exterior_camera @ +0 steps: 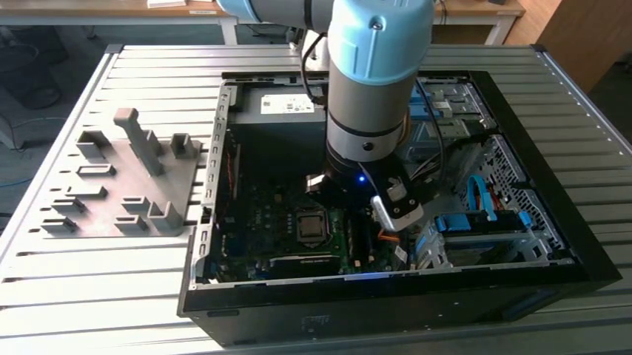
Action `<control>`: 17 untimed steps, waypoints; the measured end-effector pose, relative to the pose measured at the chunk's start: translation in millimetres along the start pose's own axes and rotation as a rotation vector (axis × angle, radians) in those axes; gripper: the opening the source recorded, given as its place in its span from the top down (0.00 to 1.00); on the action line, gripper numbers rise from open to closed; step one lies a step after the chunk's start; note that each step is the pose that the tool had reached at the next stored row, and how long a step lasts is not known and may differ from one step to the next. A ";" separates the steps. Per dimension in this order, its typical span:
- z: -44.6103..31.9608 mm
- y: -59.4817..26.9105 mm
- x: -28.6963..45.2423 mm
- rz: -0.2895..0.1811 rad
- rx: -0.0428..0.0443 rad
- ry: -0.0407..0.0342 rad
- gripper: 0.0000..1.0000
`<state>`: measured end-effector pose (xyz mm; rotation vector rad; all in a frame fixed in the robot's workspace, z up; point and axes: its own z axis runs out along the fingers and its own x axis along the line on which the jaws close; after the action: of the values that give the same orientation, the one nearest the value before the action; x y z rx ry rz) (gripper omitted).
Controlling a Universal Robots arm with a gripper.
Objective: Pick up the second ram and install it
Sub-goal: 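Insert the second ram into the second slot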
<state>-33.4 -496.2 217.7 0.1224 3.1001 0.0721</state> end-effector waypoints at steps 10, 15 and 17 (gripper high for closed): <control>0.2 0.1 -1.6 0.001 -0.0057 0.0017 0.86; 2.3 0.0 -1.5 0.001 -0.0055 0.0020 0.86; 2.7 0.0 -1.5 0.001 -0.0053 0.0020 0.86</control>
<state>-31.7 -496.2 215.1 0.1232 3.1016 0.0805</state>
